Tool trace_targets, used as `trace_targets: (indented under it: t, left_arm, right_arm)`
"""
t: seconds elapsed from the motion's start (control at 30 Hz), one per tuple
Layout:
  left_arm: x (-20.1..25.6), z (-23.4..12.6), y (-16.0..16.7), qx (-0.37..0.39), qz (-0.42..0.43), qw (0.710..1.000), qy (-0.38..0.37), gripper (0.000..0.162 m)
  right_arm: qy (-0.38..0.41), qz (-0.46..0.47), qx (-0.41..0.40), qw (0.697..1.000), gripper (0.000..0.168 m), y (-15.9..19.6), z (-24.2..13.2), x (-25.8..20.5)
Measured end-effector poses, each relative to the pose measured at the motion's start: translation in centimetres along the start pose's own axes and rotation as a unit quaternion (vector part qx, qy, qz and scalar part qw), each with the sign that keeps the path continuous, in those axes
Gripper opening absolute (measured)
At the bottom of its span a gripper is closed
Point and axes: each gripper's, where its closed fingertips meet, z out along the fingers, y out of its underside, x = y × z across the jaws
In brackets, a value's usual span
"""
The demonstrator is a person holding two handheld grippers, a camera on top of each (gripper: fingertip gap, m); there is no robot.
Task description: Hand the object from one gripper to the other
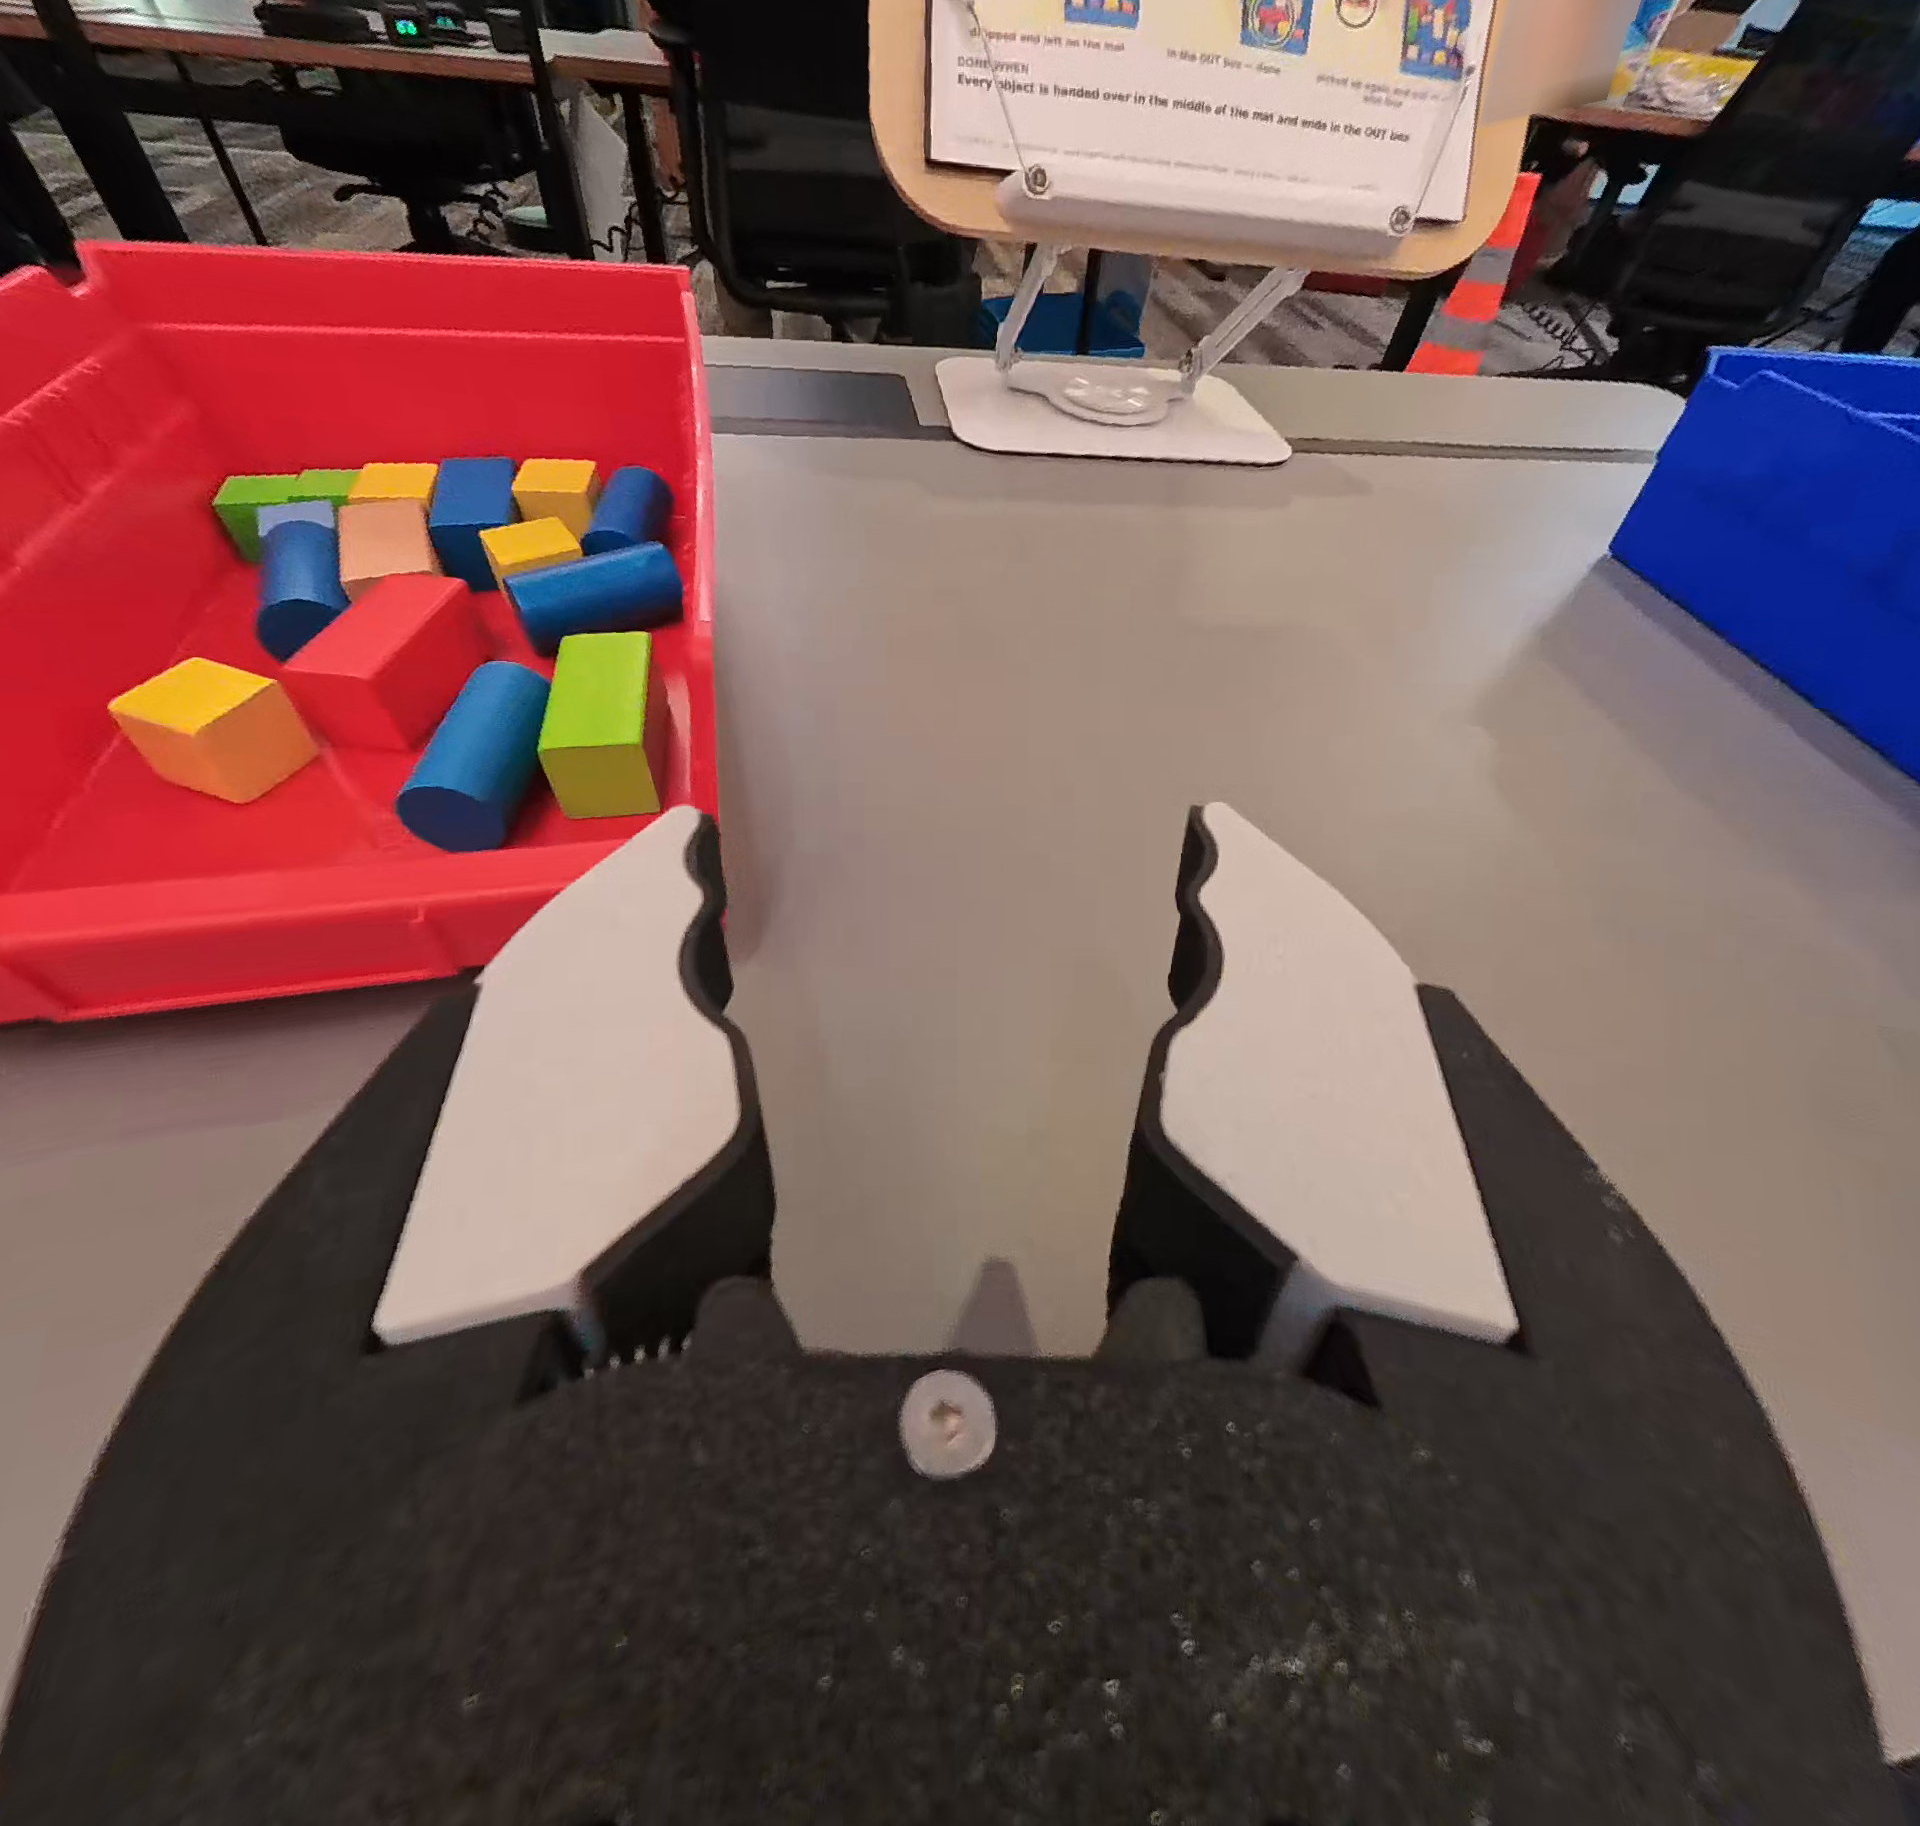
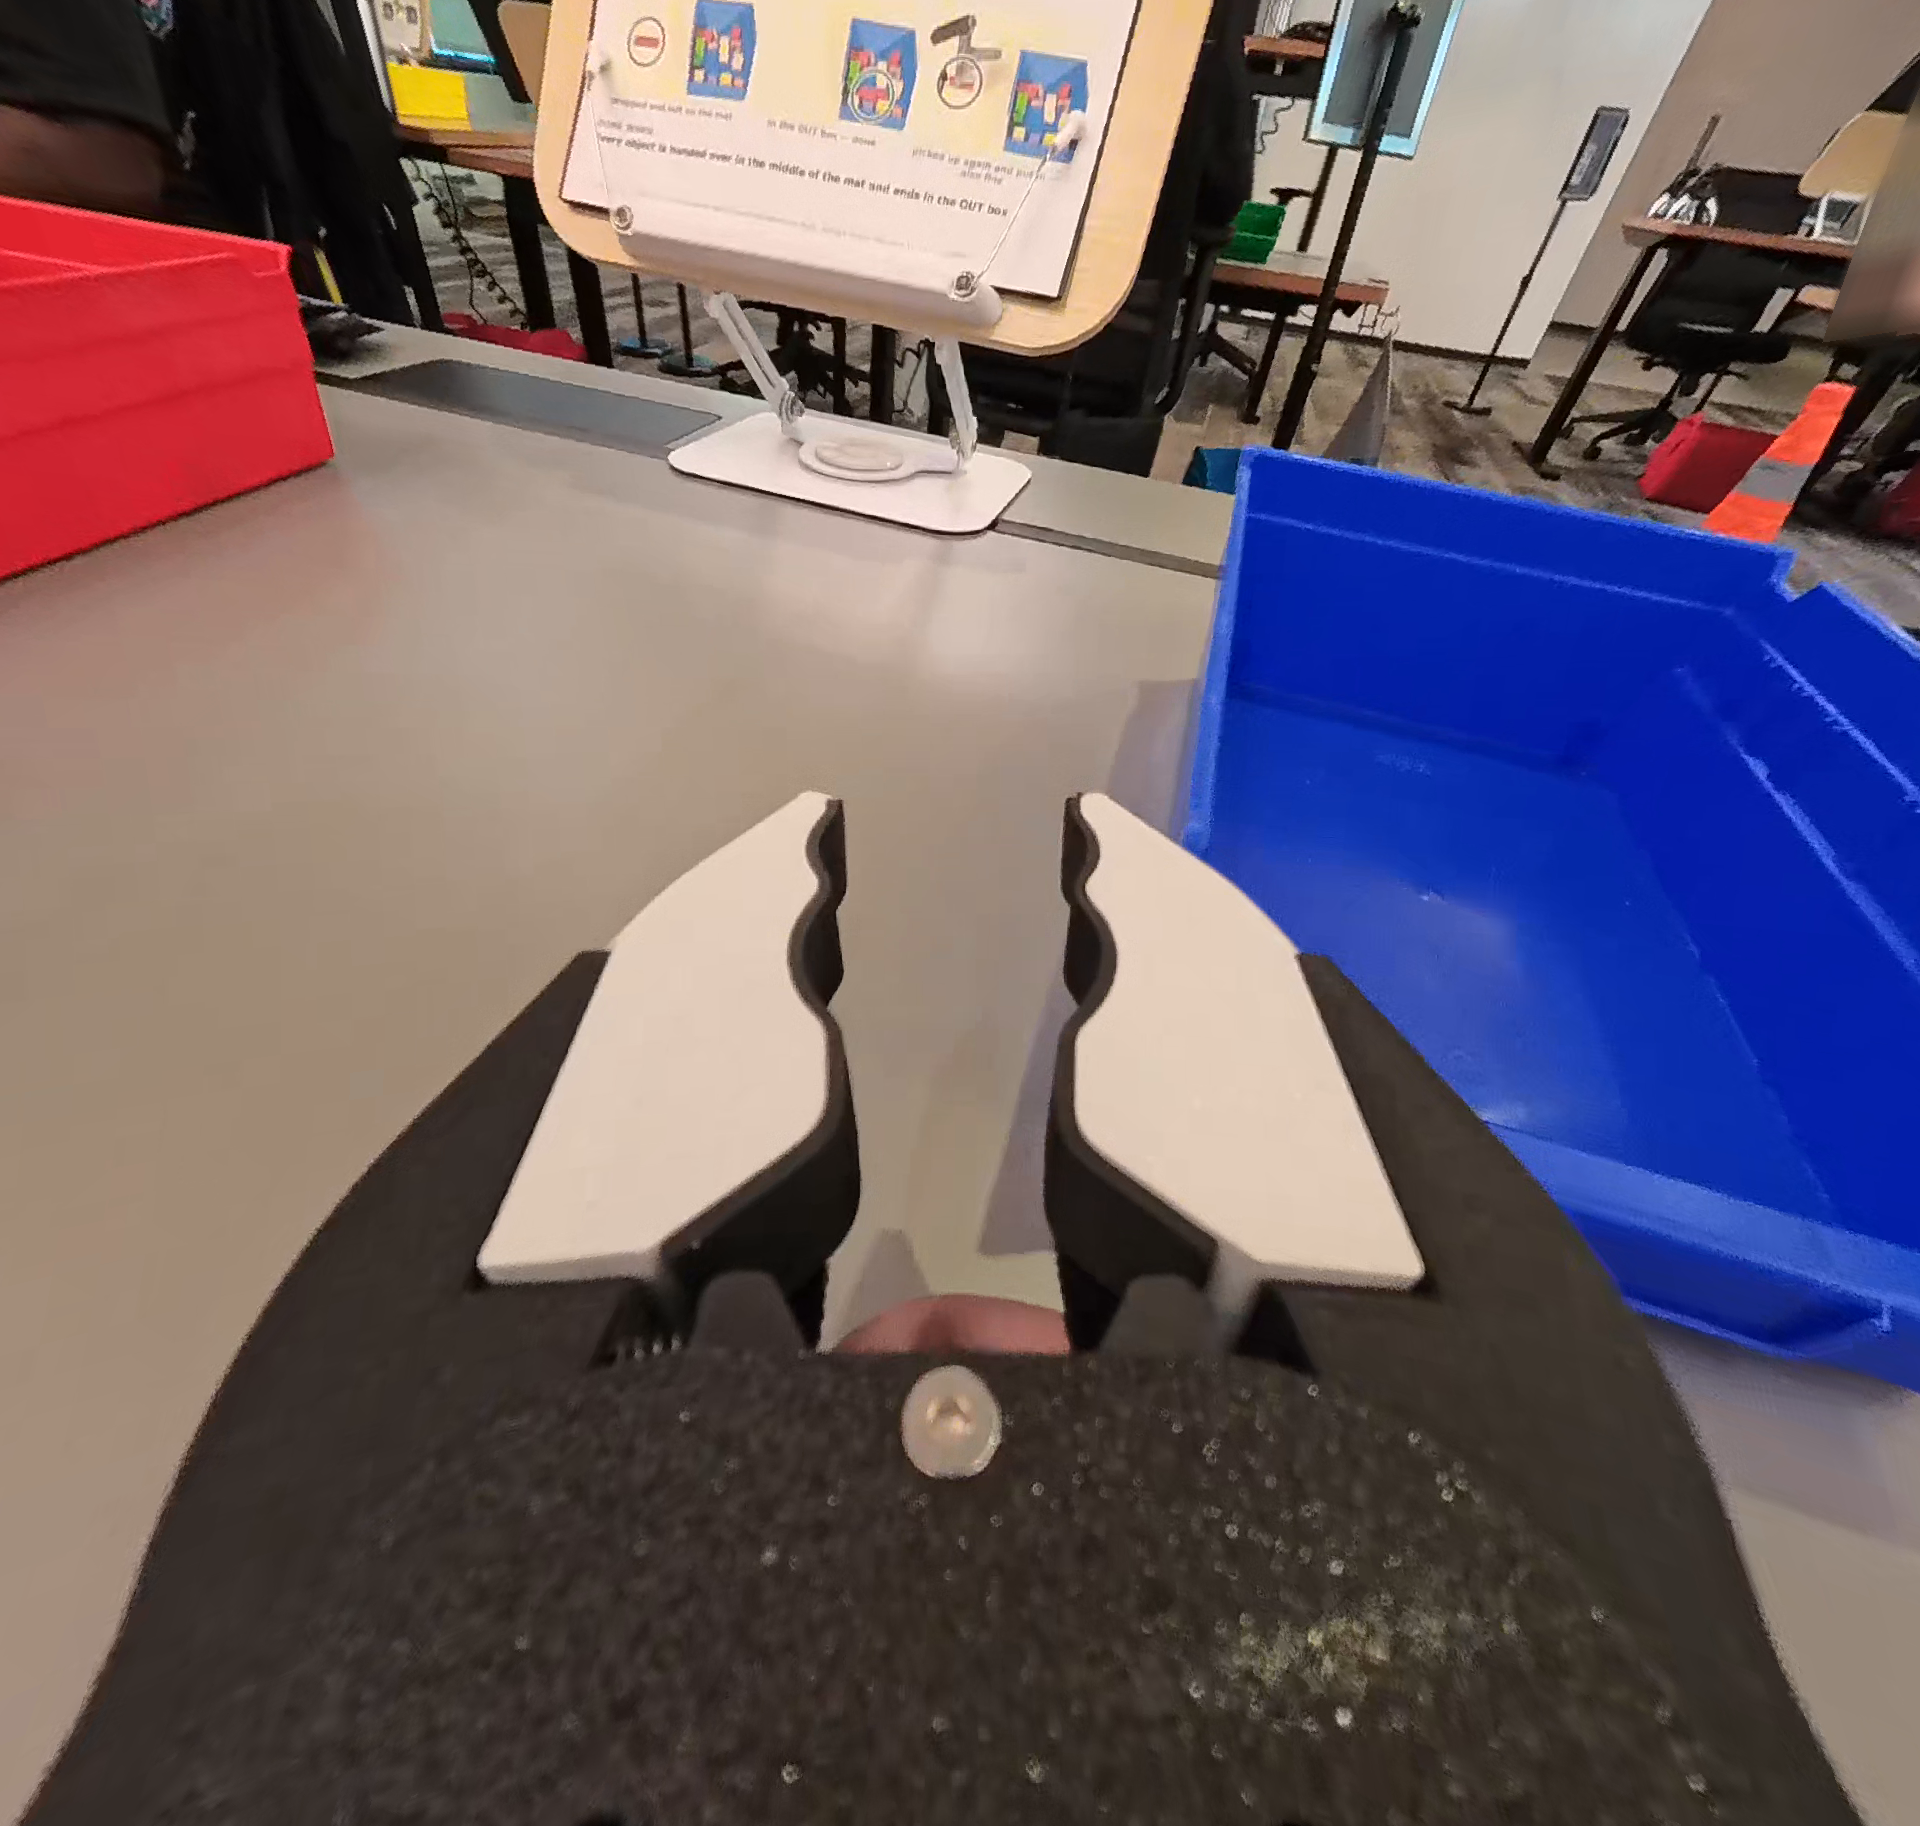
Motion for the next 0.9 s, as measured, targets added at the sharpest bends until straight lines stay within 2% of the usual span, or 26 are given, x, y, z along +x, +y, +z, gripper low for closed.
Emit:
trace_targets:
  t: [0.3, 0.37, 0.47, 0.53, 0.63, 0.77, 0.9]
  left_arm:
    - [0.6, 0.2, 0.9, -0.029, -0.009, 0.999, 0.023, 0.083]
    - [1.5, -0.1, 1.3, -0.055, -0.035, 0.996, 0.056, 0.074]
    - [1.4, -1.3, -0.3, -0.082, -0.037, 0.992, 0.092, 0.085]
    - [-1.2, -2.1, -0.6, -0.147, 0.04, 0.986, 0.069, 0.083]
    - [-7.1, -2.3, -1.1, -0.283, 0.119, 0.952, 0.0, 0.077]
    - [-11.0, 1.0, -2.5, -0.374, 0.094, 0.922, -0.02, 0.069]
    - [-12.7, 5.1, -1.3, -0.451, 0.077, 0.889, -0.031, 0.067]
  right_arm:
    - [-0.013, -0.001, -0.012, 1.0, 0.04, 0.7, 0.2, -0.5]
    - [-0.017, -0.002, -0.016, 1.0, 0.04, 0.9, 0.2, -0.8]
    - [-0.029, 0.004, -0.02, 0.999, 0.04, 0.9, 0.1, -1.4]
    - [-0.035, -0.005, -0.021, 0.999, 0.04, 1.0, -0.1, -1.7]
    - [-0.039, -0.021, -0.028, 0.999, 0.04, 1.2, -0.1, -2.0]
    - [-0.051, -0.011, -0.024, 0.998, 0.04, 0.9, 0.0, -2.4]
    - [-0.056, -0.004, -0.016, 0.998, 0.04, 0.3, 0.1, -2.7]
